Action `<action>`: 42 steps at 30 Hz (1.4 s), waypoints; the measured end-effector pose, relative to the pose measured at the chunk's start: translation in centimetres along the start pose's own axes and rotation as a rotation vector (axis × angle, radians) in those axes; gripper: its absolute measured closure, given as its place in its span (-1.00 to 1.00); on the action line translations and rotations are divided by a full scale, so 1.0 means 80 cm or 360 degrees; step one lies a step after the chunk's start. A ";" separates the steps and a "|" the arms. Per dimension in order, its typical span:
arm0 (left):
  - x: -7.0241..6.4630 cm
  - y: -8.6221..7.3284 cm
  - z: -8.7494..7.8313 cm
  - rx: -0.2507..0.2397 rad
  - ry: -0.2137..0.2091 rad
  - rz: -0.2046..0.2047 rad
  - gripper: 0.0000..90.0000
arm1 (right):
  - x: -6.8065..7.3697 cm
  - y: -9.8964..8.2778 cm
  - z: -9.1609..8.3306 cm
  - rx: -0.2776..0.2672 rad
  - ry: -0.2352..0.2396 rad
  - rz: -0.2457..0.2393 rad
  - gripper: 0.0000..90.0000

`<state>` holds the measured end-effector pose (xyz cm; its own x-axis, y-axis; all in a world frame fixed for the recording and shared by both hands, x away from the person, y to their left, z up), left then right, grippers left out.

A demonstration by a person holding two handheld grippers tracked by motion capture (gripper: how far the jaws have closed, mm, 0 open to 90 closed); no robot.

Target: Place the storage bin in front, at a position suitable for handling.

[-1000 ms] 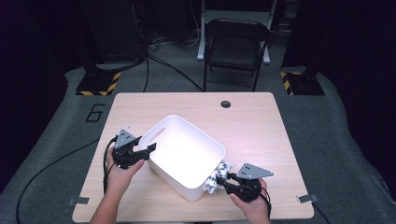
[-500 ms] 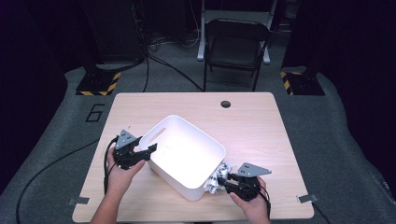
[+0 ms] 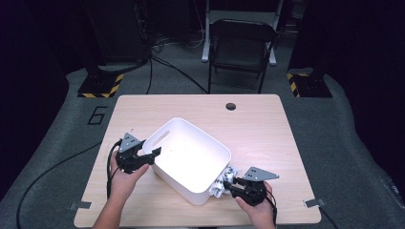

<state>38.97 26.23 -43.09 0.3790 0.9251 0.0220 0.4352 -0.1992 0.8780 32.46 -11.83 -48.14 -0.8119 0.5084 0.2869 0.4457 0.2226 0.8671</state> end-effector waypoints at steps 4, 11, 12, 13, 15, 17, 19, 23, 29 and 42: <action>-0.001 0.001 0.000 0.0003 -0.0011 0.0002 -0.19 | -0.010 -0.006 0.006 0.0051 -0.0035 0.0018 0.56; 0.002 0.005 -0.004 0.0062 -0.0052 0.0006 -0.14 | -0.030 -0.012 0.010 0.0065 -0.0128 0.0071 0.56; 0.002 0.004 -0.004 0.0063 -0.0057 0.0003 -0.14 | -0.032 -0.013 0.011 0.0073 -0.0132 0.0080 0.56; 0.003 0.004 -0.004 0.0055 -0.0056 -0.0004 -0.13 | -0.033 -0.014 0.012 0.0101 -0.0142 0.0092 0.56; 0.003 0.004 -0.004 0.0057 -0.0055 -0.0009 -0.13 | -0.034 -0.018 0.016 0.0150 -0.0141 0.0092 0.56; 0.003 0.004 -0.003 0.0051 -0.0055 -0.0012 -0.13 | -0.031 -0.019 0.018 0.0177 -0.0149 0.0064 0.56; 0.003 0.004 -0.003 0.0051 -0.0059 -0.0008 -0.13 | -0.024 -0.018 0.017 0.0178 -0.0128 0.0051 0.56; 0.004 0.004 0.001 0.0035 -0.0046 -0.0011 -0.05 | -0.002 -0.010 0.003 0.0086 0.0013 0.0002 0.55; 0.007 0.005 -0.002 0.0058 -0.0018 -0.0023 0.14 | 0.014 -0.007 0.005 0.0024 0.0120 -0.0046 0.55; 0.002 0.004 -0.010 0.0092 0.0001 -0.0047 0.14 | -0.014 -0.009 0.011 0.0033 -0.0064 0.0023 0.56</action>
Point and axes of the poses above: each handheld gripper's, and its own axes: z roughly forward along the jaws, y roughly out of its top, x roughly to its left, the point moved 1 cm from there along z, roughly forward along the jaws, and after that the axes turned 10 degrees about y, right-handed, at the moved point
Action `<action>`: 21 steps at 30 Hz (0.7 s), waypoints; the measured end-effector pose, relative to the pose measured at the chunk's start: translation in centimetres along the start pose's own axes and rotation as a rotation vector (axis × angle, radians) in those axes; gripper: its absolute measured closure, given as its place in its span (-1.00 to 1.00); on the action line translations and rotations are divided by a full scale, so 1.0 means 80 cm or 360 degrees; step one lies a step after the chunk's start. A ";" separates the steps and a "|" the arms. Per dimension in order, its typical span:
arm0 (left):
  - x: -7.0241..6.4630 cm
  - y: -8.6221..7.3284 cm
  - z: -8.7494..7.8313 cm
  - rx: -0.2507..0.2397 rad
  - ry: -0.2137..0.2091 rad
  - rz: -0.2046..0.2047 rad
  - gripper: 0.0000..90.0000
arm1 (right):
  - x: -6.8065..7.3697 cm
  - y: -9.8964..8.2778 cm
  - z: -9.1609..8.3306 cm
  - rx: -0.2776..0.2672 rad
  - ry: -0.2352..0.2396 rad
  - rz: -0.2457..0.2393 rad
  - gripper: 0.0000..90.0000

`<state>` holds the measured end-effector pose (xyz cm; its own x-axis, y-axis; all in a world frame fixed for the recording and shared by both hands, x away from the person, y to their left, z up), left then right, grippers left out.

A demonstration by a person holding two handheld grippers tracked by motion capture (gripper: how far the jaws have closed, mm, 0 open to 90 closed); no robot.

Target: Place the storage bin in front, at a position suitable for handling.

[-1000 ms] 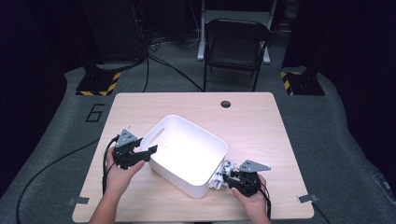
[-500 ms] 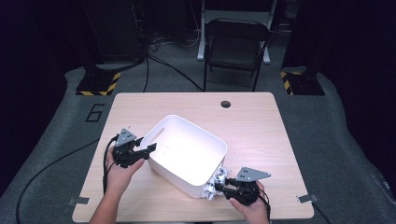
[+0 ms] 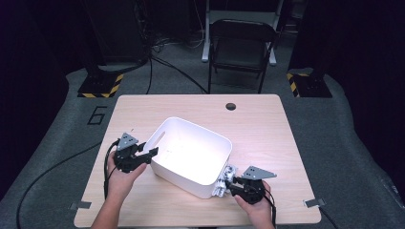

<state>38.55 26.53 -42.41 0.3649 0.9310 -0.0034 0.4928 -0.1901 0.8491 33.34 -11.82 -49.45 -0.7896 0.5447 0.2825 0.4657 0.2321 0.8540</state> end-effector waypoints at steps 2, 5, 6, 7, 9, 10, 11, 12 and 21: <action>-0.001 0.000 -0.001 0.0010 0.0013 0.0008 0.14 | -0.003 -0.001 0.004 0.0016 -0.0036 0.0008 0.56; 0.000 -0.002 -0.003 0.0001 0.0012 -0.0018 0.12 | -0.008 -0.001 0.008 0.0036 -0.0049 0.0017 0.56; 0.001 -0.002 -0.003 -0.0003 0.0005 -0.0028 0.11 | -0.010 -0.001 0.009 0.0042 -0.0054 0.0036 0.56; 0.002 -0.003 -0.003 -0.0005 -0.0001 -0.0031 0.10 | -0.012 -0.002 0.011 0.0061 -0.0066 0.0037 0.56; 0.002 -0.004 -0.003 -0.0016 -0.0003 -0.0047 0.09 | -0.016 -0.005 0.016 0.0123 -0.0063 0.0044 0.56; 0.002 -0.004 -0.003 -0.0017 -0.0001 -0.0056 0.09 | -0.018 -0.007 0.018 0.0151 -0.0056 0.0059 0.56; 0.002 -0.004 -0.003 -0.0017 0.0001 -0.0056 0.09 | -0.018 -0.008 0.020 0.0172 -0.0050 0.0073 0.56; 0.002 -0.004 -0.003 -0.0015 0.0001 -0.0053 0.09 | -0.018 -0.009 0.021 0.0191 -0.0038 0.0064 0.55; 0.010 0.000 0.000 -0.0044 -0.0031 -0.0080 0.21 | 0.009 -0.013 0.013 0.0241 0.0105 -0.0020 0.53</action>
Point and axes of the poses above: each handheld gripper's, and its own axes: z roughly forward along the jaws, y roughly out of its top, x roughly to its left, the point moved 1 cm from there along z, roughly forward along the jaws, and after that the axes turned 10 degrees about y, right-handed, at the moved point
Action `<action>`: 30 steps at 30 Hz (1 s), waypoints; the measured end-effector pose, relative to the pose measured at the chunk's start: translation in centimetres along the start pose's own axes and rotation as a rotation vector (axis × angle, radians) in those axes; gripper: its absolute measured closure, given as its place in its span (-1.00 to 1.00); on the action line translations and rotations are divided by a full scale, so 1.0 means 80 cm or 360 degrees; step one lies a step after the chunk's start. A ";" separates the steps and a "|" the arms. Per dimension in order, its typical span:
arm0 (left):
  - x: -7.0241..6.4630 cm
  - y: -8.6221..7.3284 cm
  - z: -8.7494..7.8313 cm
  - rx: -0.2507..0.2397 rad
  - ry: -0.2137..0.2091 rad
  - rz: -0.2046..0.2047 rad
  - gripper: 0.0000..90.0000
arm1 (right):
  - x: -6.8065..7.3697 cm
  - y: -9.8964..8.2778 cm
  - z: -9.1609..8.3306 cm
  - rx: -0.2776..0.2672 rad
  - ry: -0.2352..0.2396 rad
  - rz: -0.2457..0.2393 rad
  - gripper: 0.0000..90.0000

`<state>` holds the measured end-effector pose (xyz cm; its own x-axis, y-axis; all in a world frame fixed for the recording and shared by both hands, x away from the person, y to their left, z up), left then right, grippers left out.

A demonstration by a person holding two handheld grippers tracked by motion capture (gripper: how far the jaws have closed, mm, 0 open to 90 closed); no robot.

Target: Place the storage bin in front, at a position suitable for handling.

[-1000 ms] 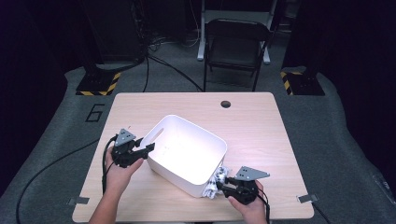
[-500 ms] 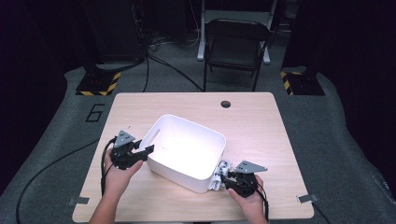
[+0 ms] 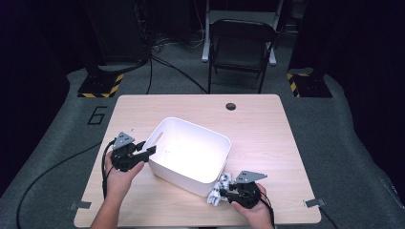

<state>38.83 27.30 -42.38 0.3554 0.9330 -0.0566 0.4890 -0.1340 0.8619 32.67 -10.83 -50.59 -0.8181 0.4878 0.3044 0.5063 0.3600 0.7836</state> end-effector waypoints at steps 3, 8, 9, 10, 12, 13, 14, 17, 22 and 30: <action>0.001 -0.001 0.002 0.0033 0.0001 0.0031 0.27 | 0.002 0.000 0.000 -0.0019 0.0024 -0.0010 0.53; -0.003 -0.002 0.000 0.0040 0.0043 0.0059 0.32 | -0.002 -0.002 0.004 -0.0027 0.0009 0.0011 0.53; -0.003 -0.002 0.000 0.0044 0.0046 0.0055 0.32 | -0.004 -0.002 0.006 -0.0013 -0.0009 0.0009 0.53; -0.004 -0.003 0.000 0.0036 0.0056 0.0041 0.32 | -0.005 -0.003 0.007 -0.0013 -0.0023 0.0021 0.53; -0.005 -0.003 -0.002 0.0044 0.0061 0.0040 0.32 | -0.009 -0.003 0.010 -0.0007 -0.0051 0.0024 0.53; -0.005 -0.003 -0.001 0.0034 0.0065 0.0037 0.31 | -0.011 -0.004 0.011 0.0001 -0.0071 0.0017 0.53; -0.005 -0.003 -0.002 0.0043 0.0054 0.0033 0.30 | -0.013 -0.004 0.012 0.0002 -0.0093 0.0017 0.53; -0.005 -0.004 -0.002 0.0043 0.0044 0.0006 0.28 | -0.017 -0.004 0.013 0.0000 -0.0129 0.0035 0.53; -0.007 -0.005 -0.002 0.0029 0.0056 0.0003 0.25 | -0.008 0.005 -0.001 -0.0084 -0.0062 0.0048 0.54; -0.010 -0.005 -0.001 0.0039 0.0051 0.0008 0.21 | 0.021 0.022 -0.029 -0.0271 0.0007 -0.0058 0.53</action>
Point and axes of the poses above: each handheld gripper's, and its own axes: z roughly forward along the jaws, y roughly out of its top, x roughly to its left, the point moved 1 cm from there along z, roughly forward along the jaws, and after that the axes turned 10 degrees about y, right-handed, at the moved point
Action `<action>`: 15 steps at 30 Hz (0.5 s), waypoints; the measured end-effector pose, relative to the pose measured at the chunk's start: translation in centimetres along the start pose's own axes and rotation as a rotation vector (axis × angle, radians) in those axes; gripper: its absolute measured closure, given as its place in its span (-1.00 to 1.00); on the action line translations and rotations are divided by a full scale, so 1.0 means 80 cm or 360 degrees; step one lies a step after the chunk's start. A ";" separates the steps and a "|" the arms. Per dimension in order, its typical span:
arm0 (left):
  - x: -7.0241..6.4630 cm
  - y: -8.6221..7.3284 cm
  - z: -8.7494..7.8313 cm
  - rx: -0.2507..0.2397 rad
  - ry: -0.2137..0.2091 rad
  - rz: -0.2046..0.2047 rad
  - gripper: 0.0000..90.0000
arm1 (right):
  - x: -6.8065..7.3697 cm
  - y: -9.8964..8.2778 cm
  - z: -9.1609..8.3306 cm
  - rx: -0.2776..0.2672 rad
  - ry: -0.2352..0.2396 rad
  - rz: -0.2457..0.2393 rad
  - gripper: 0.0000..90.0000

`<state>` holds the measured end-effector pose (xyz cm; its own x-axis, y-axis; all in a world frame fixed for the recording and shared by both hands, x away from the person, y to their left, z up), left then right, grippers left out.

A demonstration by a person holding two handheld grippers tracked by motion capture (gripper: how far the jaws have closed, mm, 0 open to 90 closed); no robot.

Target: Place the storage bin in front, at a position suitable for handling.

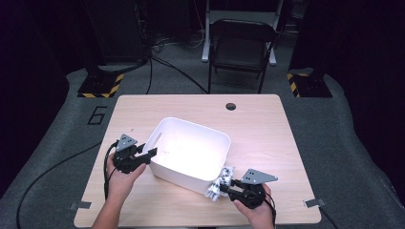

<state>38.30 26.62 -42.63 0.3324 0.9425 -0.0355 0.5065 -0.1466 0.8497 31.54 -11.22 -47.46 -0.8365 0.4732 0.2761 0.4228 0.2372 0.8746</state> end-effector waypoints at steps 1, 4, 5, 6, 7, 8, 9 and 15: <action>0.000 0.000 0.000 0.0002 -0.0001 0.0008 0.21 | 0.000 0.000 0.000 0.0000 0.0000 0.0000 0.53; 0.000 0.001 0.000 0.0007 0.0000 0.0001 0.21 | -0.010 -0.011 0.010 0.0071 0.0011 0.0081 0.53; 0.001 0.001 0.000 0.0011 -0.0003 0.0000 0.21 | -0.014 -0.015 0.014 0.0112 0.0018 0.0107 0.53; 0.000 0.001 0.001 0.0007 -0.0001 -0.0007 0.21 | -0.018 -0.018 0.017 0.0147 0.0022 0.0131 0.53; 0.000 0.001 0.001 0.0009 -0.0002 -0.0008 0.21 | -0.020 -0.021 0.020 0.0163 0.0015 0.0141 0.53; 0.001 0.001 0.001 0.0012 -0.0004 -0.0008 0.20 | -0.022 -0.022 0.021 0.0188 0.0017 0.0141 0.53; 0.001 0.001 0.001 0.0012 -0.0004 -0.0010 0.20 | -0.022 -0.021 0.021 0.0193 0.0012 0.0141 0.54; 0.000 0.000 0.000 0.0013 -0.0004 -0.0011 0.20 | -0.002 -0.002 0.005 0.0034 0.0026 0.0062 0.53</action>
<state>38.34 26.60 -42.63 0.3307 0.9428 -0.0425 0.5151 -0.1426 0.8452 31.75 -10.99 -47.78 -0.8247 0.4687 0.3165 0.4625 0.2368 0.8544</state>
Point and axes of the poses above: each handheld gripper's, and its own axes: z roughly forward along the jaws, y roughly out of its top, x roughly to its left, the point moved 1 cm from there along z, roughly forward along the jaws, and after that the axes turned 10 degrees about y, right-handed, at the moved point
